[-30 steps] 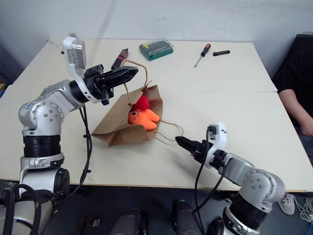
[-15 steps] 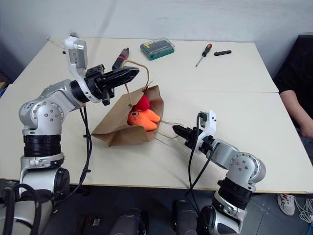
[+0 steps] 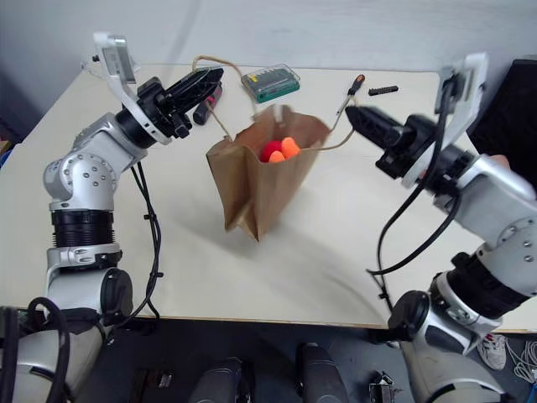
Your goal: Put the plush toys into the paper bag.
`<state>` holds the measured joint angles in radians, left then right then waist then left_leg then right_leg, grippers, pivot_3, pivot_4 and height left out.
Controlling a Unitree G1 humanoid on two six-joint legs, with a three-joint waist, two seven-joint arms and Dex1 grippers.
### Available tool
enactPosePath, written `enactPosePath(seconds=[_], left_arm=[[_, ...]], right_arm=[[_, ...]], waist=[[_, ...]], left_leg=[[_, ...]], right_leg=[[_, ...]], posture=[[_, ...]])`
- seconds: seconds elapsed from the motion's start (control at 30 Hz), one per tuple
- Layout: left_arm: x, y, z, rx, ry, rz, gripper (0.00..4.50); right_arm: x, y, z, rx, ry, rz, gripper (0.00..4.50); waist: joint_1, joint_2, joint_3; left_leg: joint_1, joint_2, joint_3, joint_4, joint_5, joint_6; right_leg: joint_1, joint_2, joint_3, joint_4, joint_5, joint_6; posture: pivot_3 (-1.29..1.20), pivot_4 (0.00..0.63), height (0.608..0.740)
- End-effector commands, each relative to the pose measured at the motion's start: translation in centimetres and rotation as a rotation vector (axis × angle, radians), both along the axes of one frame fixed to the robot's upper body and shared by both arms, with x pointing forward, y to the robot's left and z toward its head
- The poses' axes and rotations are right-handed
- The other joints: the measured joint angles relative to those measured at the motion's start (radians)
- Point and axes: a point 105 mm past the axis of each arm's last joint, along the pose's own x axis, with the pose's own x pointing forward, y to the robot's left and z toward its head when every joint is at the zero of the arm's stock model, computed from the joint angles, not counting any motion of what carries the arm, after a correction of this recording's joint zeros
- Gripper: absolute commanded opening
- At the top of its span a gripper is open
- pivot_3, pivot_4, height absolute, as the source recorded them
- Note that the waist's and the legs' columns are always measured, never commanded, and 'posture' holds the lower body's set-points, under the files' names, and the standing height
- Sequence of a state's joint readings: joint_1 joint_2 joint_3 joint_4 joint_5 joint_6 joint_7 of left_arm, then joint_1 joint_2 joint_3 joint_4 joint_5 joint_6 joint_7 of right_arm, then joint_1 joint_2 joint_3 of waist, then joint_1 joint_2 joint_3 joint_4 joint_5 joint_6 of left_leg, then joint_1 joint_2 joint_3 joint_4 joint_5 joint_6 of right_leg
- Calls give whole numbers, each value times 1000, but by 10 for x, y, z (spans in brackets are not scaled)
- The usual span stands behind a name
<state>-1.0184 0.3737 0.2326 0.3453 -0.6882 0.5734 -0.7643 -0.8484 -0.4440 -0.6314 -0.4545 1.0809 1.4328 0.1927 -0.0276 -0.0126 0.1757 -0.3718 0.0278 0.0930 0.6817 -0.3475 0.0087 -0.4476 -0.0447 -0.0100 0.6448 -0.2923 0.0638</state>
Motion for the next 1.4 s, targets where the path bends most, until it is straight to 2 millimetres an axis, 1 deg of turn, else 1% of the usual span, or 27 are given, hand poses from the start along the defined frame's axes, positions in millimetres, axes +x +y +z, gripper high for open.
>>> enactPosePath(seconds=[0.03,0.13,0.23,0.33,0.37,0.4,0.43,0.53,0.6,0.63,0.67,0.73,0.77,0.87,0.9,0.93,0.97,1.0,1.07,1.13,1.23,1.27,1.33,1.4], left_arm=[[0,-10,1,13,-43,-6,0],[4,-11,-7,10,-13,-5,0],[2,-6,-11,8,11,-5,0],[-6,2,-9,15,9,-19,596],[-8,3,-8,19,7,-22,949],[-15,8,-6,33,-5,-28,1145],[-22,14,-5,50,-15,-30,1516],[-42,30,-6,90,-10,-28,2426],[-55,38,-18,153,6,-13,3004],[-62,39,-28,200,13,-4,3277],[-67,40,-37,238,23,1,3645],[-73,37,-55,297,41,12,4248],[-74,35,-65,324,48,20,4467],[-74,21,-93,414,36,25,4467],[-73,17,-99,430,28,23,4489],[-71,12,-103,428,27,22,4500],[-68,7,-105,409,29,15,4500],[-67,4,-106,394,30,11,4500],[-64,0,-107,374,29,7,4500],[-62,-3,-109,362,28,4,4500],[-63,-9,-110,347,30,-16,4500],[-64,-12,-111,351,29,-24,4500],[-65,-15,-114,358,28,-27,4500],[-59,-17,-116,358,35,6,4500]], right_arm=[[-3,13,-4,-93,-67,-27,14],[-1,19,-16,-107,-93,-54,14],[-5,25,-18,-87,-125,-41,14],[-8,24,-18,-55,-121,-24,577],[-9,24,-18,-51,-120,-18,997],[-13,21,-17,-57,-123,-4,1180],[-17,17,-16,-68,-125,5,1569],[-31,6,-16,-100,-118,29,2576],[-42,-1,-23,-140,-84,59,3231],[-46,-5,-29,-161,-57,73,3544],[-49,-8,-36,-173,-28,78,3604],[-48,-14,-47,-186,19,65,3604],[-45,-16,-52,-173,40,57,3604],[-28,-19,-71,-184,89,10,3604],[-23,-17,-77,-202,101,-2,3425],[-16,-11,-86,-227,112,-2,3228],[-7,2,-99,-259,122,13,3052],[-2,12,-107,-285,121,25,2760],[9,36,-123,-341,105,53,2056],[19,53,-129,-364,81,59,1366],[30,68,-134,-380,52,61,307],[33,75,-136,-381,46,69,65],[35,83,-137,-380,36,81,65],[39,90,-138,-375,27,84,65]], waist=[[0,0,0],[-2,0,0],[-2,0,0],[-2,0,0],[-1,0,0],[-1,0,0],[-1,0,0],[0,0,0],[0,0,0],[0,0,0],[1,0,0],[1,-1,0],[2,-1,0],[2,-1,0],[2,-1,0],[2,-1,0],[2,-1,0],[1,-2,0],[-3,-2,0],[-6,-1,0],[0,-1,0],[2,-1,0],[4,-2,0],[4,-1,0]], left_leg=[[0,0,0,0,0,0],[0,0,1,0,0,0],[0,0,1,0,0,0],[1,1,1,0,0,-1],[1,1,1,0,0,-1],[0,1,1,1,0,-1],[0,1,1,1,0,-1],[0,1,0,0,0,0],[0,1,0,-1,0,0],[1,1,-1,-1,0,0],[1,1,-1,-1,0,0],[3,1,-1,-1,0,0],[3,1,-1,0,0,0],[4,-1,0,1,1,2],[4,-1,0,1,1,2],[4,-1,0,1,1,2],[4,-1,0,1,1,1],[4,-1,0,1,1,1],[3,-1,1,1,1,1],[2,0,1,1,1,1],[2,1,1,1,1,0],[1,1,1,1,1,0],[1,0,0,1,1,1],[1,0,0,1,0,1]], right_leg=[[0,0,0,0,0,0],[0,1,0,0,0,0],[-1,1,1,1,0,0],[-1,1,1,1,0,0],[-1,1,1,1,0,0],[-1,1,1,1,0,0],[-1,0,1,1,0,0],[-1,0,1,0,0,0],[0,-1,0,-1,0,0],[1,-1,0,-1,0,0],[2,-1,0,-2,0,0],[4,-1,0,-2,0,0],[4,-1,0,-2,0,0],[4,-2,2,-4,1,2],[5,-2,2,-4,1,2],[5,-2,2,-4,1,1],[5,-2,2,-4,1,1],[5,-1,2,-4,1,1],[3,-1,3,-4,1,1],[1,1,3,-2,1,1],[0,1,2,-1,1,1],[0,0,2,0,1,1],[1,-1,1,-1,1,1],[1,-2,1,-1,1,1]], posture=[[0,150,740],[0,150,740],[0,150,740],[0,150,740],[0,150,740],[0,150,740],[0,150,740],[0,150,740],[0,150,740],[0,150,740],[0,150,740],[0,150,740],[0,150,740],[0,150,740],[0,150,740],[0,150,740],[0,150,740],[0,150,740],[0,150,740],[0,150,740],[0,150,740],[0,150,740],[0,150,740],[0,150,740]])
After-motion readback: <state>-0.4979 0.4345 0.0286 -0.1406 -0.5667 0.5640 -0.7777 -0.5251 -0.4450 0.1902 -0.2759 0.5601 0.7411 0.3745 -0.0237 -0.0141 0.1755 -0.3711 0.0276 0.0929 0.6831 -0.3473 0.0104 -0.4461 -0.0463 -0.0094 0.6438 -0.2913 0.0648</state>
